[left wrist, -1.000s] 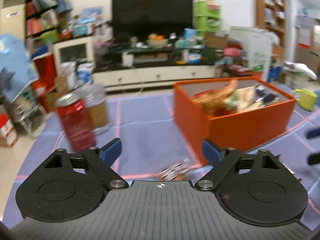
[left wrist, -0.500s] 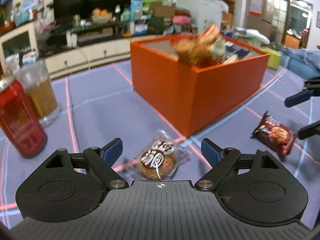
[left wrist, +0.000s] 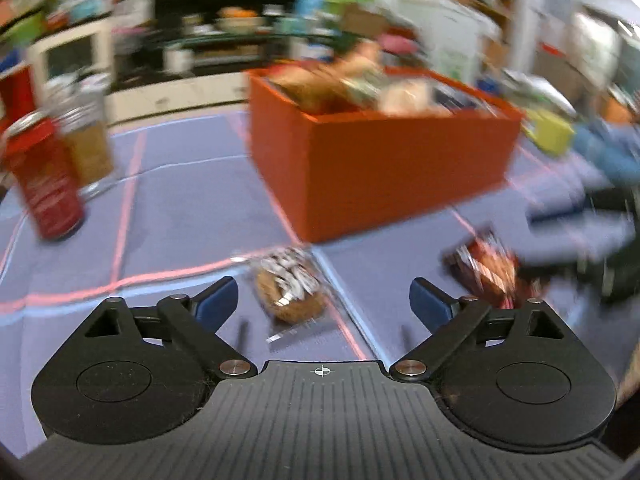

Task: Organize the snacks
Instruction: 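Grasp round mooncake pack with left gripper while right gripper grasps red cookie pack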

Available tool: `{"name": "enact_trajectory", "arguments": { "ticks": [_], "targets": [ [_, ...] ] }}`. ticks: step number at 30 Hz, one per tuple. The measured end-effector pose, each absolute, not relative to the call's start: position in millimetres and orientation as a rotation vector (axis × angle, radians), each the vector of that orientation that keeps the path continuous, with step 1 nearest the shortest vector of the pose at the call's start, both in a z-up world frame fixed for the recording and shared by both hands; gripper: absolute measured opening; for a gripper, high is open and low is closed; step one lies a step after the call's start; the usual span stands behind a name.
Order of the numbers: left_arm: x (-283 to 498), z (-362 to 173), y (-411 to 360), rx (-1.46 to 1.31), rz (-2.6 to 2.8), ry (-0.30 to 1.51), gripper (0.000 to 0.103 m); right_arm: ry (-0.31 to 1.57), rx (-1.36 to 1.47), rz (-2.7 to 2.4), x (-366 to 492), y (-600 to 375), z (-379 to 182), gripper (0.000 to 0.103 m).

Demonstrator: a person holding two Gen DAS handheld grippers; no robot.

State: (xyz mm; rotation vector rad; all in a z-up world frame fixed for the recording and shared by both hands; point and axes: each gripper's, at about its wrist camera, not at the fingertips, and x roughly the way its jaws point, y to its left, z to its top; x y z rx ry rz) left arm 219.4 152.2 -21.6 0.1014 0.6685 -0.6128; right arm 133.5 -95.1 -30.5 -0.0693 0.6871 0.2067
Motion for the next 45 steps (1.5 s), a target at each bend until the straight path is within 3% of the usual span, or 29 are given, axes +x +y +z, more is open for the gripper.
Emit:
{"name": "enact_trajectory", "arguments": {
  "ticks": [5, 13, 17, 19, 24, 32, 34, 35, 36, 37, 45],
  "targets": [
    [225.7, -10.3, 149.2, 0.022, -0.475, 0.658, 0.078, 0.684, 0.022, 0.115, 136.0, -87.5, -39.2, 0.074],
    [243.5, -28.2, 130.6, -0.042, -0.328, 0.769, 0.077, 0.695, 0.062, -0.029, 143.4, -68.0, -68.8, 0.075],
    [248.3, -35.2, 120.4, -0.045, -0.304, 0.798, 0.064, 0.704, 0.035, -0.024, 143.1, -75.8, -67.1, 0.054],
    [247.2, -36.8, 110.3, -0.015, -0.291, 0.795, 0.057, 0.720, 0.029, -0.012, 141.1, -87.1, -65.4, 0.053],
    [243.2, -38.7, 94.1, 0.054, -0.232, 0.793, 0.053, 0.769, 0.005, 0.005, 139.4, -117.5, -60.8, 0.053],
    [240.5, -38.7, 81.1, 0.057, -0.137, 0.802, 0.053, 0.818, -0.010, 0.058, 136.8, -164.5, -56.6, 0.051],
    [239.6, -37.3, 78.6, 0.050, -0.124, 0.801, 0.045, 0.808, 0.007, 0.059, 135.7, -170.6, -57.1, 0.051],
    [238.4, -36.3, 76.9, 0.051, -0.117, 0.797, 0.031, 0.800, 0.005, 0.059, 133.7, -170.8, -58.2, 0.051],
    [236.6, -34.4, 75.2, 0.048, -0.118, 0.795, 0.009, 0.794, -0.002, 0.059, 132.7, -170.2, -59.0, 0.051],
    [235.7, -32.5, 73.8, 0.046, -0.120, 0.796, 0.003, 0.792, -0.012, 0.060, 132.9, -168.1, -58.7, 0.052],
    [225.0, -29.6, 60.8, 0.030, -0.113, 0.820, 0.000, 0.784, 0.005, 0.089, 137.2, -174.8, -59.0, 0.053]
  ]
}}
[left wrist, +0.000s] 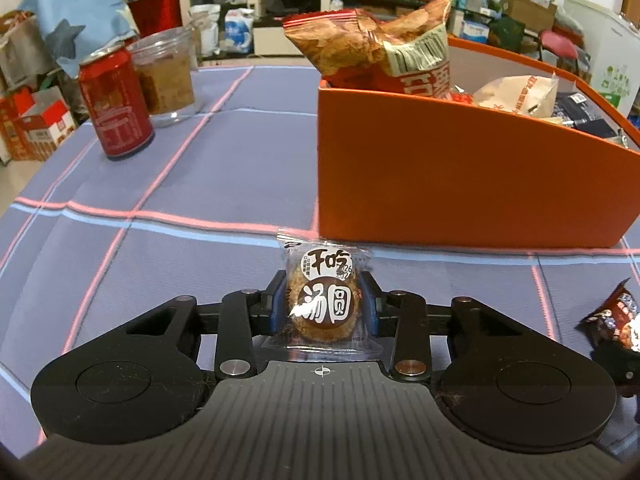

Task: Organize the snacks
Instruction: 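Grasp round mooncake pack with left gripper while right gripper grasps red cookie pack, then lift mooncake pack and red cookie pack off the table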

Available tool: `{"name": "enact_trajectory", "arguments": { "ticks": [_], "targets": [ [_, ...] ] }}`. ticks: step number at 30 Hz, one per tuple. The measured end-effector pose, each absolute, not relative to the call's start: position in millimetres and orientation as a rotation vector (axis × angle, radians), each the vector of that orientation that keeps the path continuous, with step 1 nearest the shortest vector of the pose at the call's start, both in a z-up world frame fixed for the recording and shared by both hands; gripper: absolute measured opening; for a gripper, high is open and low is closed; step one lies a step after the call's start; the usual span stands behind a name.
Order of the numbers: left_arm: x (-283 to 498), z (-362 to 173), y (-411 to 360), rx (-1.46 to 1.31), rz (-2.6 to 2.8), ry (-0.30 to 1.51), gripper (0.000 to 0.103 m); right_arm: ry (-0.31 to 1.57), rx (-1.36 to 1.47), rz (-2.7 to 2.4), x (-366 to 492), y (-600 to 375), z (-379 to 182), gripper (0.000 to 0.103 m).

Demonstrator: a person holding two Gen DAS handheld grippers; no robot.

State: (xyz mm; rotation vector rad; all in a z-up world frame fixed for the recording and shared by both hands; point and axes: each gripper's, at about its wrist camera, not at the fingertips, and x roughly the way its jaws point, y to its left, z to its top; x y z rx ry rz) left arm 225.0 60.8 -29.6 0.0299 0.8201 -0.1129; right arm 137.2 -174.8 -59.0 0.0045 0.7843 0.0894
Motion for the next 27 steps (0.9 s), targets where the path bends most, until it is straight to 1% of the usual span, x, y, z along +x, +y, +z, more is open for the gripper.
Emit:
{"name": "enact_trajectory", "arguments": {
  "ticks": [3, 5, 8, 13, 15, 16, 17, 18, 19, 20, 21, 27],
  "targets": [
    [220.7, -29.1, 57.6, 0.020, -0.107, 0.823, 0.000, 0.782, 0.009, 0.094, 139.2, -175.2, -59.3, 0.055],
    [218.6, -29.4, 55.0, 0.023, -0.106, 0.824, 0.000, 0.782, 0.011, 0.097, 141.0, -175.2, -58.9, 0.058],
    [214.9, -30.6, 48.6, 0.042, -0.105, 0.814, 0.000, 0.781, 0.001, 0.098, 142.4, -172.4, -59.3, 0.061],
    [214.4, -32.1, 47.4, 0.047, -0.122, 0.805, 0.002, 0.777, -0.013, 0.102, 142.3, -170.5, -60.3, 0.061],
    [212.8, -32.9, 47.1, 0.050, -0.121, 0.796, 0.005, 0.775, -0.014, 0.100, 142.4, -170.5, -60.8, 0.061],
    [212.2, -33.4, 47.1, 0.052, -0.121, 0.793, 0.006, 0.773, -0.016, 0.099, 142.7, -170.2, -60.9, 0.061],
    [212.1, -33.6, 47.1, 0.054, -0.120, 0.790, 0.011, 0.772, -0.016, 0.098, 142.7, -170.0, -61.3, 0.062],
    [212.2, -34.3, 47.9, 0.056, -0.110, 0.788, 0.022, 0.771, -0.017, 0.097, 142.8, -169.8, -61.4, 0.062],
    [213.3, -35.0, 49.9, 0.058, -0.098, 0.786, 0.027, 0.770, -0.017, 0.097, 142.7, -169.7, -61.4, 0.062],
    [214.0, -35.4, 51.6, 0.057, -0.090, 0.787, 0.035, 0.768, -0.019, 0.096, 142.4, -169.6, -61.6, 0.062],
    [214.7, -35.8, 53.6, 0.052, -0.086, 0.790, 0.040, 0.766, -0.020, 0.096, 142.3, -169.5, -61.6, 0.063],
    [215.9, -35.4, 62.6, 0.031, -0.124, 0.798, 0.039, 0.763, -0.021, 0.095, 142.0, -169.7, -62.0, 0.063]
  ]
}}
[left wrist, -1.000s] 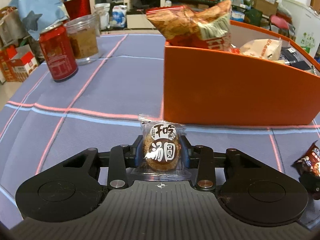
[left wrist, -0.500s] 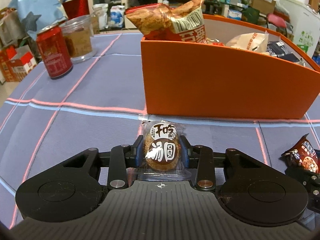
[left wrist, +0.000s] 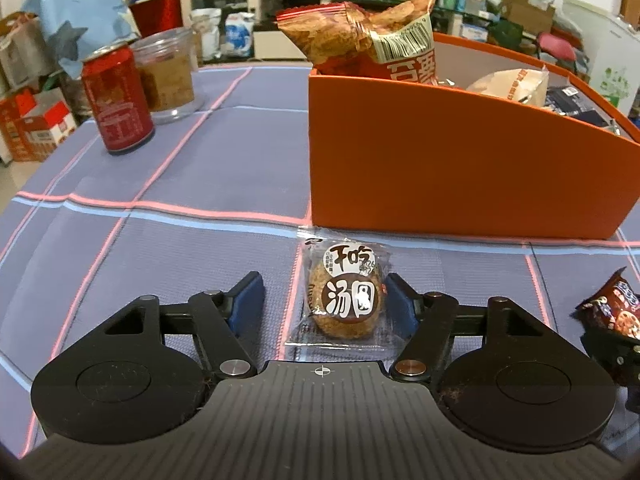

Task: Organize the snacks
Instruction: 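Lift mooncake pack and red cookie pack off the table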

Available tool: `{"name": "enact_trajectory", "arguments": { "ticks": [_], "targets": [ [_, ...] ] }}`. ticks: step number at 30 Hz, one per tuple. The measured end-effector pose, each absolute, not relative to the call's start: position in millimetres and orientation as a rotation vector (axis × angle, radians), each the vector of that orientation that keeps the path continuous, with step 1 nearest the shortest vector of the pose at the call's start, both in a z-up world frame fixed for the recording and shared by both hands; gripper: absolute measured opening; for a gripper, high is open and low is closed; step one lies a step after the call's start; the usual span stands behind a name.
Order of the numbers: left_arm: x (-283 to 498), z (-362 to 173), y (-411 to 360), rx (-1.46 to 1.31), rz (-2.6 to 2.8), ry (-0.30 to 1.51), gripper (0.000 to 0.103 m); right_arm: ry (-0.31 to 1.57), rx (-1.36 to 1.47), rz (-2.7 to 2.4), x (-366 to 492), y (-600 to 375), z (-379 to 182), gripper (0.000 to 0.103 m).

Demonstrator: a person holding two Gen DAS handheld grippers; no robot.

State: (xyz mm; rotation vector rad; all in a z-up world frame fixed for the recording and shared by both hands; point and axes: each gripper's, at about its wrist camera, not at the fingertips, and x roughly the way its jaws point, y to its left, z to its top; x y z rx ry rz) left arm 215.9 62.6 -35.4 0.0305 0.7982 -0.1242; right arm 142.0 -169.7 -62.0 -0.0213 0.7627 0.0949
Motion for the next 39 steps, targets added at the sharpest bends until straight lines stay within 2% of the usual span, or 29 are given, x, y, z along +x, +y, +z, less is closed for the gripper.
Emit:
{"name": "enact_trajectory", "arguments": {
  "ticks": [12, 17, 19, 20, 21, 23, 35, 39],
  "targets": [
    [217.9, -35.1, 55.1, 0.028, -0.190, 0.795, 0.037, 0.760, -0.026, 0.112, 143.1, -174.4, -62.4, 0.069],
    [218.3, -35.9, 48.3, 0.064, -0.177, 0.804, 0.041, 0.762, -0.022, 0.104, 143.5, -176.9, -63.1, 0.070],
    [218.5, -35.9, 48.5, 0.060, -0.182, 0.809, 0.044, 0.761, -0.024, 0.101, 144.0, -175.9, -63.3, 0.071],
    [218.6, -36.1, 48.8, 0.054, -0.188, 0.814, 0.053, 0.761, -0.024, 0.099, 144.3, -175.9, -63.5, 0.071],
    [219.0, -37.0, 48.9, 0.048, -0.194, 0.821, 0.068, 0.761, -0.024, 0.096, 144.8, -175.7, -63.6, 0.072],
    [219.5, -38.4, 48.8, 0.031, -0.199, 0.839, 0.081, 0.762, -0.023, 0.092, 145.5, -175.2, -63.7, 0.072],
    [219.0, -28.0, 63.9, -0.086, -0.208, 0.824, 0.084, 0.765, -0.023, 0.089, 146.1, -175.0, -64.1, 0.075],
    [219.1, -21.4, 61.1, -0.020, -0.190, 0.793, 0.084, 0.767, -0.022, 0.089, 146.5, -175.4, -64.4, 0.076]
  ]
}}
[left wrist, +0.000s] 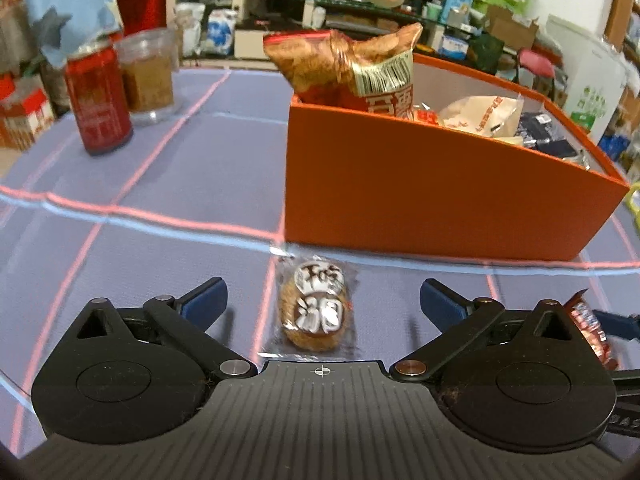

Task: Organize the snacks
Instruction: 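Lift mooncake pack and red cookie pack off the table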

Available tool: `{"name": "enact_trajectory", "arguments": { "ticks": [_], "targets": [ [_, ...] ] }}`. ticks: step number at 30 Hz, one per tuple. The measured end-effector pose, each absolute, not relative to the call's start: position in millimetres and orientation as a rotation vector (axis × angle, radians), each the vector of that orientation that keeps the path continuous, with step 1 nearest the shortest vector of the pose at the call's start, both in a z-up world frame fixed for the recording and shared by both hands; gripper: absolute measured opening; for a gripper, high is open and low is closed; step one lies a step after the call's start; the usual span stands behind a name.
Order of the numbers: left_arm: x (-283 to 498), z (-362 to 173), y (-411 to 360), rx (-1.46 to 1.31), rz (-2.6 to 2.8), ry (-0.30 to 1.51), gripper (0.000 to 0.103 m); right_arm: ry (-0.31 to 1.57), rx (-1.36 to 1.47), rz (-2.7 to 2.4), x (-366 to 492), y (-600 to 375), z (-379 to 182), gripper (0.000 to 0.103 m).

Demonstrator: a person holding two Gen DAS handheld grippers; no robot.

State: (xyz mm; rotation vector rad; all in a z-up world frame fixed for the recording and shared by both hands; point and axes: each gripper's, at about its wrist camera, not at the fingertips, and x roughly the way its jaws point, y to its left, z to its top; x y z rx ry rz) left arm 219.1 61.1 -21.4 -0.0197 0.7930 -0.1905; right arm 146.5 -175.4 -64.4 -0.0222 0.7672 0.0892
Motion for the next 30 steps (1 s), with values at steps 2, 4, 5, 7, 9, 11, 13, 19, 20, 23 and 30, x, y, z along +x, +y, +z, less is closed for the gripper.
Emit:
{"name": "enact_trajectory", "arguments": {
  "ticks": [2, 4, 5, 7, 9, 11, 13, 19, 20, 23, 30],
  "targets": [
    [221.0, -22.5, 56.6, 0.036, -0.180, 0.795, 0.084, 0.768, -0.023, 0.090, 146.8, -175.6, -64.7, 0.076],
    [222.3, -27.4, 50.8, 0.123, -0.151, 0.804, 0.084, 0.768, -0.023, 0.091, 146.6, -175.4, -64.9, 0.076],
    [222.9, -31.4, 48.2, 0.168, -0.139, 0.809, 0.084, 0.768, -0.023, 0.090, 146.7, -175.4, -65.0, 0.076],
    [223.8, -37.1, 46.9, 0.206, -0.146, 0.805, 0.084, 0.768, -0.023, 0.089, 146.7, -175.3, -65.1, 0.077],
    [224.9, -37.3, 50.4, 0.178, -0.164, 0.807, 0.083, 0.769, -0.022, 0.089, 146.7, -176.1, -65.0, 0.077],
    [225.9, -37.8, 54.6, 0.128, -0.181, 0.829, 0.074, 0.770, -0.022, 0.089, 146.4, -176.3, -65.1, 0.076],
    [226.5, -38.8, 57.0, 0.090, -0.192, 0.844, 0.072, 0.770, -0.022, 0.089, 146.2, -176.5, -65.2, 0.076],
    [225.6, -35.0, 60.4, 0.077, -0.184, 0.828, 0.038, 0.769, -0.027, 0.088, 144.7, -176.8, -65.5, 0.076],
    [226.3, -34.0, 61.2, 0.074, -0.183, 0.826, 0.025, 0.770, -0.027, 0.088, 144.8, -176.1, -65.6, 0.076],
    [225.7, -31.5, 62.2, 0.065, -0.200, 0.828, 0.008, 0.779, -0.024, 0.086, 144.6, -176.4, -64.4, 0.071],
    [220.2, -29.8, 56.3, 0.082, -0.224, 0.837, 0.000, 0.806, -0.020, 0.123, 143.8, -171.2, -57.9, 0.054]
  ]
}}
